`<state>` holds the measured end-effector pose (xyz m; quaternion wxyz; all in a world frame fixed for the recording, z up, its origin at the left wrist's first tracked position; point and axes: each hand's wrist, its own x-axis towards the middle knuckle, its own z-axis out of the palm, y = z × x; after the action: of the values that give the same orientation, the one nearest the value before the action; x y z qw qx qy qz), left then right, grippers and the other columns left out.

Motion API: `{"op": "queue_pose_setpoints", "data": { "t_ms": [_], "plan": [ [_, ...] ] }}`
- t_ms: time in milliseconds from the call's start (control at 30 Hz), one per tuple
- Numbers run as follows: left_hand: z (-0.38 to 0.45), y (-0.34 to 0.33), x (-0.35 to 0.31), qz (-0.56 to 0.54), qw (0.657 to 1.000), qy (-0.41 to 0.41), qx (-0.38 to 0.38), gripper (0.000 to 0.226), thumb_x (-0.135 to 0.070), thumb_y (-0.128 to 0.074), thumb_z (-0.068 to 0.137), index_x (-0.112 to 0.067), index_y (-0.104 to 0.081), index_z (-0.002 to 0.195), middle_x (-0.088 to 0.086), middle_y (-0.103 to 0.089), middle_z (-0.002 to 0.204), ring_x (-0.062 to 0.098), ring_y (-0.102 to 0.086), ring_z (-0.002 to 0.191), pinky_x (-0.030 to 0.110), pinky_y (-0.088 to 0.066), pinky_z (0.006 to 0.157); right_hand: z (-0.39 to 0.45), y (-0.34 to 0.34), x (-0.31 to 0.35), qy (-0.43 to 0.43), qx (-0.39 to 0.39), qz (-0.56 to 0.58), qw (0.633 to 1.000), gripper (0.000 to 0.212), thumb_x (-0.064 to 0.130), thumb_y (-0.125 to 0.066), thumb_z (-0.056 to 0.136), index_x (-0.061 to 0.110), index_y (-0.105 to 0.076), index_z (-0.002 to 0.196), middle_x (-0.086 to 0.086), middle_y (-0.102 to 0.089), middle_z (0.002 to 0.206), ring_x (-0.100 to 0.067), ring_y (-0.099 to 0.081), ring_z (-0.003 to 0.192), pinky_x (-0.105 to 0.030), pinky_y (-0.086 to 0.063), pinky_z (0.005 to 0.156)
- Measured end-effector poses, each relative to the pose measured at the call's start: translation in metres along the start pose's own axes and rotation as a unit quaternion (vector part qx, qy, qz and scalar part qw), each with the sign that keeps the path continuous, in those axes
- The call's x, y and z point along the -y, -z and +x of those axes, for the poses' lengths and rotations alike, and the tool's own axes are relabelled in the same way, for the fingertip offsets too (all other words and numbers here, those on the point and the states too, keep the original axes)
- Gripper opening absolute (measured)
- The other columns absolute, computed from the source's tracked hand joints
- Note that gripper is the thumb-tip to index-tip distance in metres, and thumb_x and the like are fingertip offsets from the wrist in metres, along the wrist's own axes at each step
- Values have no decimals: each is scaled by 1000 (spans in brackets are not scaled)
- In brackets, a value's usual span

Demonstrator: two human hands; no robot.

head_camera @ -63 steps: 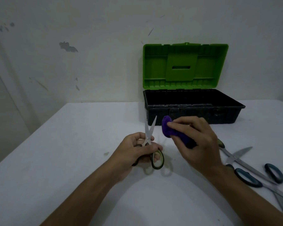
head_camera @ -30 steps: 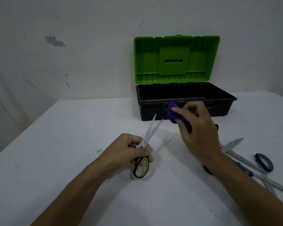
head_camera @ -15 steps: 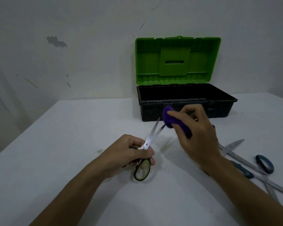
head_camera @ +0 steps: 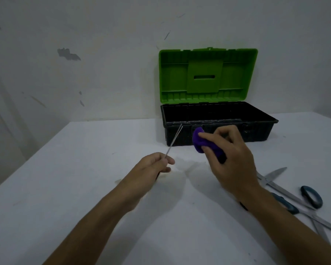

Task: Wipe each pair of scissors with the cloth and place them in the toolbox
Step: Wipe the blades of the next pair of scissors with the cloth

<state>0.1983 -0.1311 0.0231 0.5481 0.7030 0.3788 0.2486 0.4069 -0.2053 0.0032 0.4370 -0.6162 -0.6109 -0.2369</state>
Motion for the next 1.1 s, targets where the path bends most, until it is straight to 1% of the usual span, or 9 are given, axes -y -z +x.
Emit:
{"op": "queue_pose_setpoints", "data": {
  "t_ms": [167,300,400,533,633,733,833,1000,1100],
  "plan": [
    [8,0,1,67,996,-2,-60,37,-12,-37,97,-37,-64,91,6,-55,113,9,-52,85,24,-41,69,0,0,6,13,-10,18,1000,40,26,-66,84,14,-65,122,-2,-50,110,-4,-46,86,-5,-40,67],
    [3,-1,6,122,989,-69,-43,34,-15,-36,102,-39,-60,97,5,-56,124,12,-59,95,17,-43,76,-2,-2,3,12,-9,27,1000,39,23,-69,84,13,-65,122,-2,-50,111,-6,-47,87,-7,-41,69],
    [0,-2,7,134,985,-99,-32,27,-17,-41,103,-35,-61,99,4,-67,108,24,-62,93,20,-46,75,-2,-2,4,21,-7,35,999,40,30,-62,86,15,-64,123,-1,-49,111,-5,-47,88,-9,-44,68],
    [-1,-3,5,161,982,-95,-11,20,-29,-47,101,-28,-65,110,-8,-67,98,-1,-64,78,8,-47,63,-4,-4,7,41,-8,37,998,41,31,-61,87,15,-63,124,-1,-49,112,-8,-47,89,-14,-47,68],
    [-4,-6,3,120,989,-83,6,21,-26,-49,101,-21,-68,108,-16,-62,80,-9,-54,47,5,-38,45,-5,-5,10,62,-2,32,998,42,31,-60,87,14,-63,125,-1,-47,113,-7,-46,90,-12,-44,68],
    [-4,-7,1,62,996,-57,23,23,-19,-49,101,-22,-72,99,-18,-49,50,3,-42,42,11,-32,46,-8,-8,15,131,32,7,991,41,31,-61,86,17,-61,124,-2,-47,117,-5,-44,95,-8,-36,73],
    [-7,-5,0,21,997,-41,54,24,-20,-49,101,-19,-72,95,-18,-50,50,1,-43,48,14,-34,47,-7,-14,14,159,41,-28,986,35,30,-61,87,15,-65,118,-4,-50,115,-13,-50,95,-12,-39,73],
    [-11,-9,-2,-23,995,-37,94,26,-20,-49,101,-11,-73,94,-11,-55,58,3,-50,54,18,-41,50,3,-10,-16,19,-30,-57,998,36,16,-73,82,11,-67,117,-8,-52,110,-18,-52,91,-25,-51,64],
    [-12,-13,-5,-58,995,-24,83,27,-17,-49,101,-13,-72,89,-7,-59,63,8,-58,57,21,-45,47,-1,-3,-9,69,-34,-18,997,34,26,-66,87,10,-67,117,-6,-49,112,-14,-51,94,-17,-49,72]
  ]
}}
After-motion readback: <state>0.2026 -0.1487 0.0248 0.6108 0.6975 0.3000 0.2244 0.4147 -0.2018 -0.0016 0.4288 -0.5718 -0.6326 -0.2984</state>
